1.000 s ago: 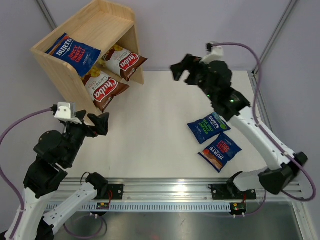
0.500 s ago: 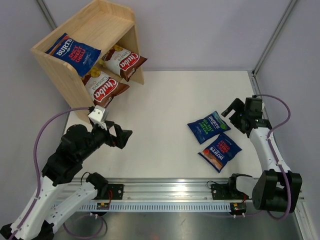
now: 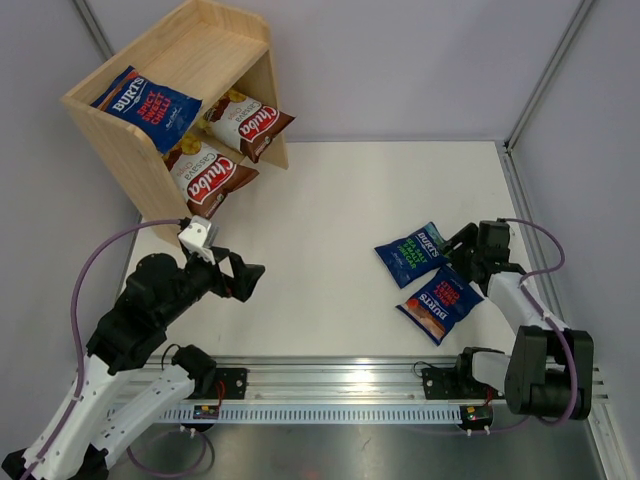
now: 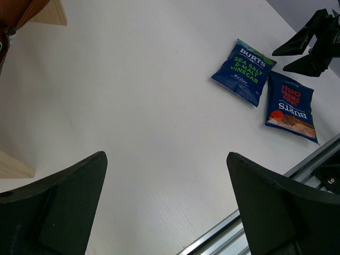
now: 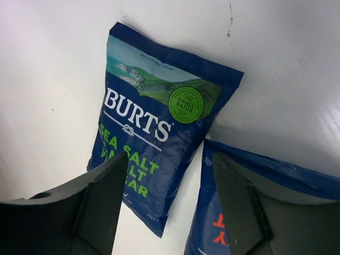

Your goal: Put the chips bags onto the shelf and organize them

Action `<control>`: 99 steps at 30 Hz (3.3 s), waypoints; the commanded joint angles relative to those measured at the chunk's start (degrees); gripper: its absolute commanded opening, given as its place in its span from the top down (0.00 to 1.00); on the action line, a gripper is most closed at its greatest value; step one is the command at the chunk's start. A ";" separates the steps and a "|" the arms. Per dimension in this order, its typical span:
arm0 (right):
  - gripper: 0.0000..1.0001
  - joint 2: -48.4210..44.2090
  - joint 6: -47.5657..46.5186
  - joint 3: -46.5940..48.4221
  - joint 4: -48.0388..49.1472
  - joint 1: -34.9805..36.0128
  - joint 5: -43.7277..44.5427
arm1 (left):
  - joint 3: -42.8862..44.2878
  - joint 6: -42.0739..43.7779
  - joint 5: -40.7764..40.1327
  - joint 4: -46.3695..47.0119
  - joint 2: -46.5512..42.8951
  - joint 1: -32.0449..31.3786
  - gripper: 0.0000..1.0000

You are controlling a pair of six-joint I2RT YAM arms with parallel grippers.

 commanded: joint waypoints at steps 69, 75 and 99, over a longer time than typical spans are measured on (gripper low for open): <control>0.69 22.84 -4.09 2.94 18.31 -4.17 -8.05 | -0.45 -0.95 -0.88 0.82 -1.09 0.12 0.01; 0.57 24.59 -5.06 5.66 14.18 -4.17 -6.65 | -0.10 -0.87 -0.70 0.73 -1.00 0.12 0.01; 1.00 13.28 -6.99 10.67 7.68 -1.28 -13.06 | 0.53 -6.57 1.31 1.95 2.07 0.12 0.01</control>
